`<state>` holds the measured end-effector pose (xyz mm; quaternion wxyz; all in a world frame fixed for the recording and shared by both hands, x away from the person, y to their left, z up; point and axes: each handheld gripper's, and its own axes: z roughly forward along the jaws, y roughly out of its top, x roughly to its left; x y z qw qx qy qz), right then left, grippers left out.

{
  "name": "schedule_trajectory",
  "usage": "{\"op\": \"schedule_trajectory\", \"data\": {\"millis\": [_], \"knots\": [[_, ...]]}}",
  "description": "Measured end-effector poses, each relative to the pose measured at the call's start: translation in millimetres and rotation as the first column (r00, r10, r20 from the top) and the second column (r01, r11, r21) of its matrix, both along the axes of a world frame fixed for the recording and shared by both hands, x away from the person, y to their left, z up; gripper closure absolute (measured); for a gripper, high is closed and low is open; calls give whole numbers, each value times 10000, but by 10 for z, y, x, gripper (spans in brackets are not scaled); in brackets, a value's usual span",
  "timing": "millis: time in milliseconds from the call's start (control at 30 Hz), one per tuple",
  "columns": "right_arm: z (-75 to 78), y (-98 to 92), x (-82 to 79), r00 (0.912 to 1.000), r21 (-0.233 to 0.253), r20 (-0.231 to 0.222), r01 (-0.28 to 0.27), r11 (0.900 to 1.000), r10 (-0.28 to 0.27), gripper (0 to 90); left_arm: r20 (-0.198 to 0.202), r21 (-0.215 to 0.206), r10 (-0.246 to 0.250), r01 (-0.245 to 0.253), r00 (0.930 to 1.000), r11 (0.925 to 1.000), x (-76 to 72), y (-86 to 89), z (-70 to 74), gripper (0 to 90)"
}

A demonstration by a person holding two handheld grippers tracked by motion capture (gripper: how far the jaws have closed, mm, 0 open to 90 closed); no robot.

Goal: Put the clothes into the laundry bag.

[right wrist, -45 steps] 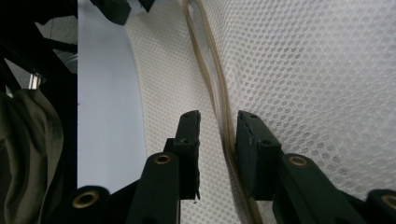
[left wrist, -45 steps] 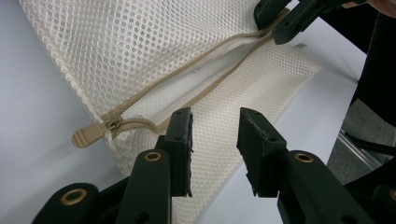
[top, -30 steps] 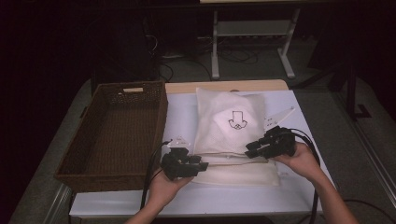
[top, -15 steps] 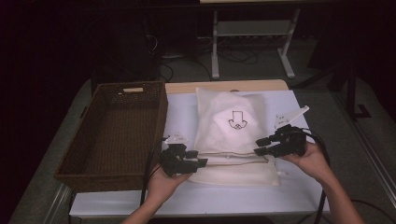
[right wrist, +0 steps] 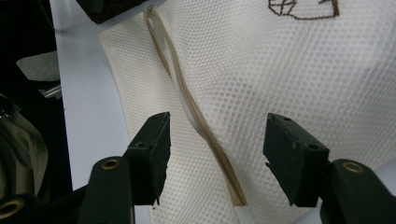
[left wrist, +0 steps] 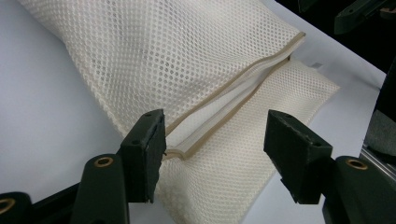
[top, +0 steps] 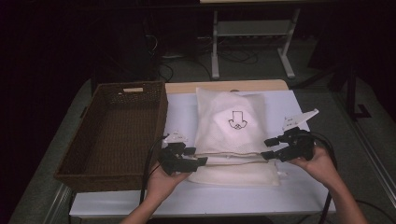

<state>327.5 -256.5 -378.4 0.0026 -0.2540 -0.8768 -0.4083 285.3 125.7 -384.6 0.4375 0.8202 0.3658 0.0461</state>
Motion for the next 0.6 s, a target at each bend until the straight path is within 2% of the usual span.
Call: {"op": "schedule_trajectory", "data": {"millis": [133,600], "knots": [[-24,-50,-33,9999,5,-48,137,9999,-137,370,88,-12,-77,78,9999,10000,-32,-14,-15,370],[-194,-297,-204,9973,160,-147,725,9972,-722,336,410,362,-424,410,9983,9985,-169,-15,-116,345]]}}
